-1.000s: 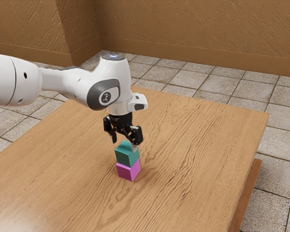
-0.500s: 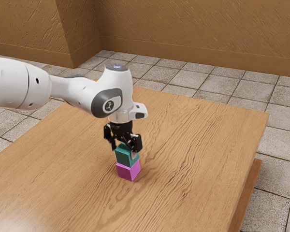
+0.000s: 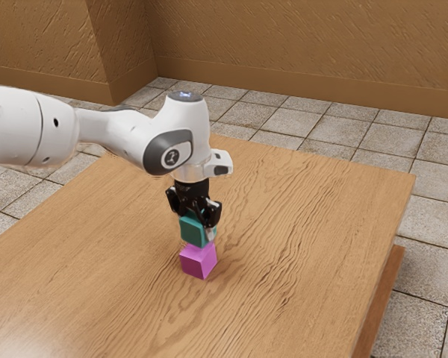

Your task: Pick up the blue block with one arm, and put the blue block on the table with one arm

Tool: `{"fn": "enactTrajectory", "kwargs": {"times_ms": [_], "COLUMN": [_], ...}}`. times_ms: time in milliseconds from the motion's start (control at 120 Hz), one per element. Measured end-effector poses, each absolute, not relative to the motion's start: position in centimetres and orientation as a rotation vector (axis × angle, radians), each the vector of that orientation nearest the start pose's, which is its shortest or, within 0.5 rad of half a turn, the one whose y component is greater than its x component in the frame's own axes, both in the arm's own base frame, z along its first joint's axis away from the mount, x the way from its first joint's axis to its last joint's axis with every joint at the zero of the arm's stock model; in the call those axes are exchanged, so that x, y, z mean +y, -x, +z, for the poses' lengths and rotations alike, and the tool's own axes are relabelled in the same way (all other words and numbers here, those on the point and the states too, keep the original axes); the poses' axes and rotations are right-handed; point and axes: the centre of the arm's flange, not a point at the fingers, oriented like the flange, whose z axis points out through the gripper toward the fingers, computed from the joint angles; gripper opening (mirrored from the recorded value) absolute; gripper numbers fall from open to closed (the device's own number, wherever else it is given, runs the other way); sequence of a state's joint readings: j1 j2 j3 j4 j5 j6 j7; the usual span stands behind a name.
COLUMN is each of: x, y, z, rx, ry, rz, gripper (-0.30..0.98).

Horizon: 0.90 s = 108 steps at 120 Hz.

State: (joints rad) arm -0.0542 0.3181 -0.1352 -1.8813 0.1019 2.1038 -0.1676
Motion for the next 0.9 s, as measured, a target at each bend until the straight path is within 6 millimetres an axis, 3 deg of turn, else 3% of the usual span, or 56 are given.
{"fn": "enactTrajectory", "kwargs": {"times_ms": [67,133,183,317,442,550,600,900], "x": [-11.0,-11.2,-11.3,-10.3,-9.8,-9.8,-9.9,-10.4], "y": [-61.5,-63.6,-65.4,-68.9,-72.5,-73.0,-73.0,-72.7], "z": [35.2,37.5,38.0,36.4,33.3,32.1,31.9,32.6], "rx": [0.114,0.11,0.104,0.062,0.028,0.025,0.028,0.043], "ry": [3.075,3.071,3.069,3.056,3.052,3.037,3.037,3.05], "rz": [0.072,0.002,-0.02,-0.004,0.029,0.067,0.081,0.121], "gripper": [0.27,0.27,0.27,0.26,0.26,0.27,0.38,0.59]}}
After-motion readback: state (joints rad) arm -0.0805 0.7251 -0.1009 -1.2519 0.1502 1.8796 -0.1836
